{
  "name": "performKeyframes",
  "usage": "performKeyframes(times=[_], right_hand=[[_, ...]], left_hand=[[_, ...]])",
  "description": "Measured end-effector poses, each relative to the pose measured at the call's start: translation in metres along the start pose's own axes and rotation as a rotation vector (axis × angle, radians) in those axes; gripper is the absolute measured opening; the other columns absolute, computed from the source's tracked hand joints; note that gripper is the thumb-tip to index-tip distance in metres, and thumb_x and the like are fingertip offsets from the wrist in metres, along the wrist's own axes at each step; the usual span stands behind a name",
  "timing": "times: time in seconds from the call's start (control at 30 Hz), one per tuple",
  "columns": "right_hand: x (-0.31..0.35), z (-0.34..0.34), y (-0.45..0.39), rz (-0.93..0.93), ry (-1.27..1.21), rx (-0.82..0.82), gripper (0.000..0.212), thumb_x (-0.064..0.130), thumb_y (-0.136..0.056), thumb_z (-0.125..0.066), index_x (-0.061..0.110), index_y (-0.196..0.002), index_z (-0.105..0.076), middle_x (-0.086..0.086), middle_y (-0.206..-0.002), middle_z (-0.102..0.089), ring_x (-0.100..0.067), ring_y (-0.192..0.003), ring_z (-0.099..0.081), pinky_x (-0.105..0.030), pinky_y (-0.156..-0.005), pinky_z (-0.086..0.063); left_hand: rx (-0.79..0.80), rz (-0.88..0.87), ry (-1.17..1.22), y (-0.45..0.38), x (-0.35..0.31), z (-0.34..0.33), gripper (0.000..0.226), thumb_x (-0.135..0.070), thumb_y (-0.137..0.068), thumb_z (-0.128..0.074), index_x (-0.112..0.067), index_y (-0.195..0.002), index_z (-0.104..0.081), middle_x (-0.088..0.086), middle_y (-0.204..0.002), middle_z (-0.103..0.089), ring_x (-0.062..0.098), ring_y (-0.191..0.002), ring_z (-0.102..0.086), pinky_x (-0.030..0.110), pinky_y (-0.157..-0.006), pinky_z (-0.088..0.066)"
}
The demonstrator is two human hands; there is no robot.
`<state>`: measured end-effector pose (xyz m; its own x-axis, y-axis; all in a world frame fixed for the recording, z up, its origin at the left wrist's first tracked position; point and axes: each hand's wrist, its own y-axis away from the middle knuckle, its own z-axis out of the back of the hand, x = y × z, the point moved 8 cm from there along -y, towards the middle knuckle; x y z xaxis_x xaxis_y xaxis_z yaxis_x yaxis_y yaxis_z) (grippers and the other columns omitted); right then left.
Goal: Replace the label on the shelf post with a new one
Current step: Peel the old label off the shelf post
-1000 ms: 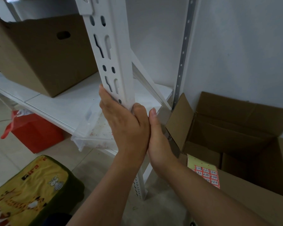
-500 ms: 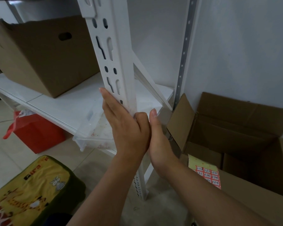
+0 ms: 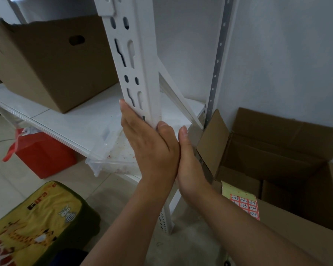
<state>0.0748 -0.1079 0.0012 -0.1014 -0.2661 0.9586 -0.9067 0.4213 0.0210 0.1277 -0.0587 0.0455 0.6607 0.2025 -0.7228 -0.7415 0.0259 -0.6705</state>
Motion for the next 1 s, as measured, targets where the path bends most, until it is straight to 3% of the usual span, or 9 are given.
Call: performKeyframes(times=[0.13, 0.33, 0.47, 0.53, 0.57, 0.63, 0.73, 0.83, 1.0], right_hand=[[-0.003, 0.002, -0.001, -0.014, 0.002, -0.02, 0.051, 0.068, -0.071, -0.025, 0.047, -0.066, -0.071, 0.026, -0.078, -0.071, 0.012, -0.084, -0.065, -0.013, -0.079, -0.047], [-0.004, 0.002, 0.0, -0.026, 0.024, 0.007, 0.053, 0.065, -0.076, -0.023, 0.04, -0.07, -0.069, 0.027, -0.072, -0.07, 0.015, -0.078, -0.064, -0.006, -0.069, -0.048], [-0.002, 0.001, 0.001, -0.015, 0.03, 0.021, 0.048, 0.064, -0.073, -0.022, 0.039, -0.082, -0.062, 0.031, -0.069, -0.067, 0.02, -0.074, -0.061, 0.0, -0.067, -0.046], [0.0, 0.0, 0.001, -0.003, 0.03, 0.027, 0.049, 0.063, -0.073, -0.022, 0.041, -0.076, -0.065, 0.03, -0.07, -0.068, 0.02, -0.075, -0.061, 0.0, -0.067, -0.046], [0.0, -0.001, 0.001, 0.001, 0.037, 0.026, 0.05, 0.064, -0.074, -0.022, 0.042, -0.071, -0.067, 0.03, -0.071, -0.068, 0.02, -0.077, -0.061, -0.001, -0.068, -0.046], [0.001, -0.002, 0.001, 0.008, 0.053, 0.021, 0.051, 0.065, -0.074, -0.022, 0.047, -0.064, -0.069, 0.032, -0.074, -0.068, 0.019, -0.08, -0.061, -0.002, -0.07, -0.046], [0.001, -0.002, 0.0, 0.017, 0.042, 0.021, 0.051, 0.064, -0.075, -0.023, 0.049, -0.065, -0.07, 0.032, -0.077, -0.069, 0.018, -0.083, -0.062, -0.003, -0.072, -0.047], [0.001, 0.0, 0.0, 0.023, 0.037, 0.018, 0.051, 0.064, -0.076, -0.023, 0.043, -0.076, -0.069, 0.029, -0.08, -0.07, 0.017, -0.087, -0.062, -0.003, -0.073, -0.046], [-0.001, 0.0, 0.0, 0.01, 0.035, 0.025, 0.048, 0.064, -0.075, -0.023, 0.04, -0.082, -0.064, 0.031, -0.075, -0.069, 0.02, -0.081, -0.061, 0.0, -0.069, -0.045]], left_hand=[[0.028, -0.005, -0.008, 0.001, 0.004, -0.003, 0.077, -0.026, -0.086, -0.037, -0.002, -0.151, -0.003, 0.017, -0.147, -0.026, 0.013, -0.13, -0.028, 0.003, -0.104, -0.014], [0.064, -0.031, -0.002, 0.002, 0.004, -0.002, 0.08, -0.025, -0.085, -0.04, 0.0, -0.15, 0.0, 0.021, -0.149, -0.024, 0.015, -0.132, -0.026, -0.004, -0.101, -0.01], [0.06, -0.052, 0.03, 0.001, -0.001, 0.002, 0.08, -0.031, -0.086, -0.045, -0.003, -0.15, -0.006, 0.013, -0.149, -0.026, 0.01, -0.13, -0.03, 0.007, -0.104, -0.026], [0.027, -0.018, 0.071, -0.002, -0.003, 0.005, 0.074, -0.035, -0.086, -0.046, -0.006, -0.147, -0.014, 0.008, -0.142, -0.032, 0.011, -0.123, -0.038, 0.015, -0.097, -0.039], [0.011, -0.004, 0.086, -0.004, -0.004, 0.006, 0.071, -0.035, -0.086, -0.046, -0.006, -0.144, -0.019, 0.006, -0.135, -0.035, 0.01, -0.116, -0.041, 0.013, -0.09, -0.042], [-0.002, 0.012, 0.104, -0.006, -0.006, 0.007, 0.066, -0.034, -0.087, -0.048, -0.004, -0.14, -0.022, 0.005, -0.126, -0.038, 0.011, -0.108, -0.043, 0.008, -0.081, -0.043], [0.011, 0.017, 0.105, -0.006, -0.005, 0.005, 0.065, -0.028, -0.088, -0.048, -0.006, -0.141, -0.019, -0.001, -0.128, -0.035, 0.012, -0.109, -0.044, 0.012, -0.083, -0.044], [0.023, -0.016, 0.059, -0.005, -0.004, 0.004, 0.071, -0.028, -0.088, -0.047, -0.007, -0.146, -0.013, -0.01, -0.127, -0.028, 0.0, -0.11, -0.039, 0.01, -0.086, -0.039], [0.044, -0.043, -0.009, -0.003, -0.002, 0.003, 0.077, -0.03, -0.089, -0.044, 0.0, -0.149, -0.008, 0.017, -0.139, -0.033, 0.011, -0.119, -0.036, 0.004, -0.091, -0.032]])
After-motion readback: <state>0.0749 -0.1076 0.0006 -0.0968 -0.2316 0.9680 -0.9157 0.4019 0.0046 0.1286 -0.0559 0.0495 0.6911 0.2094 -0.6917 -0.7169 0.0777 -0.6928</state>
